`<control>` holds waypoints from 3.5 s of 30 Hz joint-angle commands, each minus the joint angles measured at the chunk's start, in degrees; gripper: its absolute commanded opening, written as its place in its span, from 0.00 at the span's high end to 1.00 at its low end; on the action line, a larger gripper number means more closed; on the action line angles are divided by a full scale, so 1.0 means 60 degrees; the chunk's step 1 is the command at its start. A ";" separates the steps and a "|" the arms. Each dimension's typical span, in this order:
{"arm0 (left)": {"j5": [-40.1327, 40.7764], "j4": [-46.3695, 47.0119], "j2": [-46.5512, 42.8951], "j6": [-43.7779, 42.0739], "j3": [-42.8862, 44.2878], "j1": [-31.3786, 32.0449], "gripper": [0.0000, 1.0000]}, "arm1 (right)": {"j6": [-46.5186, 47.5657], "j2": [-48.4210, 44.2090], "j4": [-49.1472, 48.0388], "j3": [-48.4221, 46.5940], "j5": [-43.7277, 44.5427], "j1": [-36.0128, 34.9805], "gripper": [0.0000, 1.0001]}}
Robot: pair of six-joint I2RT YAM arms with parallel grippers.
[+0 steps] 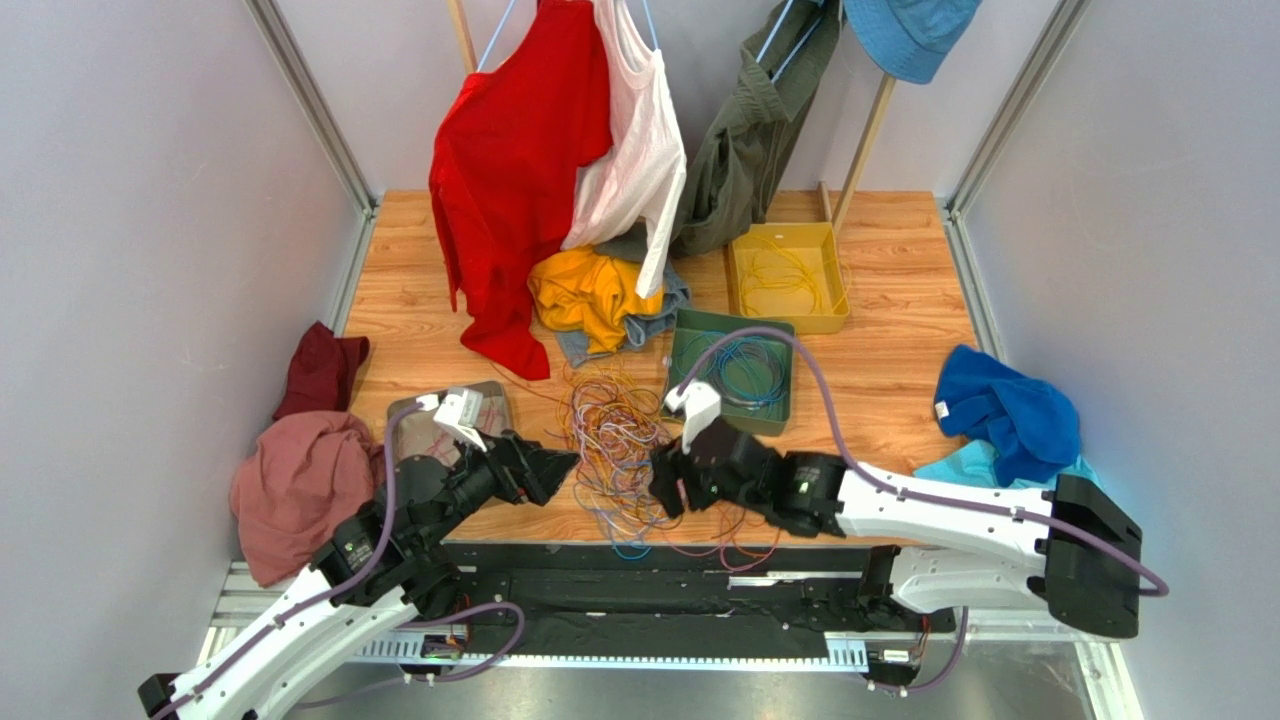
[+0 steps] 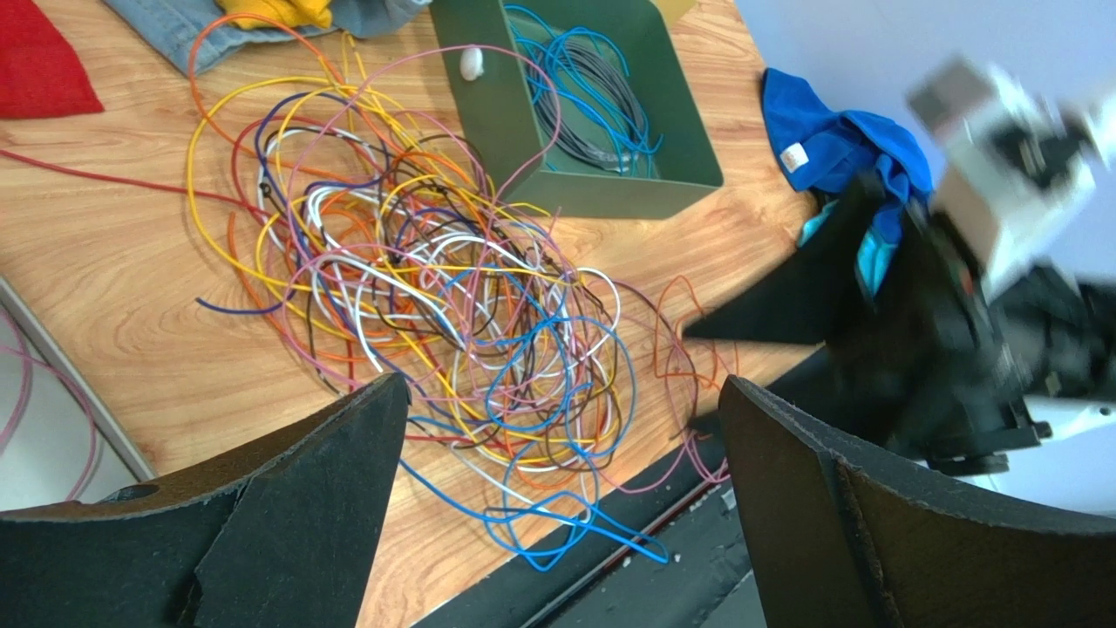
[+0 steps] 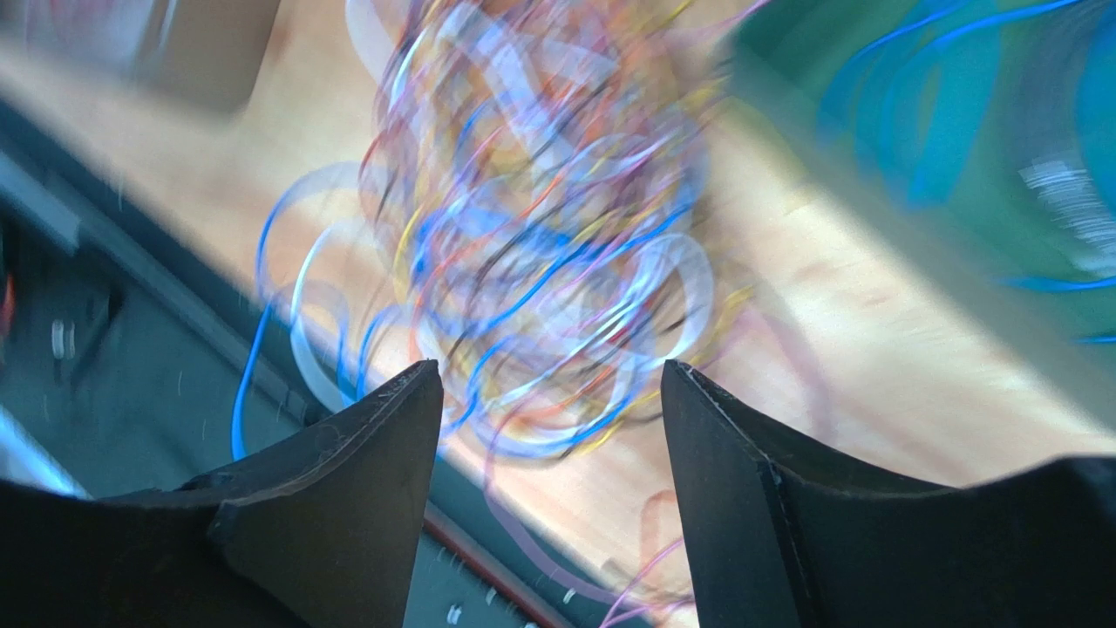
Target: Untangle the cables
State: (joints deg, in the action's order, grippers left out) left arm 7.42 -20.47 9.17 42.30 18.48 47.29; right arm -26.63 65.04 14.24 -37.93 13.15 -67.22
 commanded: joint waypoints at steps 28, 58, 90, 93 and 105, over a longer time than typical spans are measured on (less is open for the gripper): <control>0.0462 -0.0471 -0.0240 -0.0048 0.0654 0.0029 0.03 | 0.1478 -0.1785 0.0978 -0.2975 0.2760 -0.2888 1.00; 0.0194 0.0461 0.1170 0.0344 0.0553 0.0029 0.02 | 0.1863 -0.2195 0.3472 -0.6544 0.2514 0.0271 1.00; 0.1503 -0.1906 -0.0269 0.1240 0.0450 0.0029 0.03 | 0.0601 0.0615 0.0161 -0.2746 -0.0271 0.5856 1.00; 0.1444 -0.1775 -0.0152 0.1269 0.0377 0.0029 0.03 | 0.0528 0.1083 0.0073 -0.2497 -0.0549 0.5959 1.00; 0.1458 -0.1729 0.0376 0.0991 0.0655 0.0029 0.03 | 0.0674 0.0134 0.0965 -0.2848 0.0078 0.2828 0.38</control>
State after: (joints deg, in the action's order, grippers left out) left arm 15.59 -31.40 10.52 49.36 20.29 47.29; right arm -24.69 71.75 18.65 -51.42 8.29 -41.06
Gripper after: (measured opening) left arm 0.970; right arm 0.606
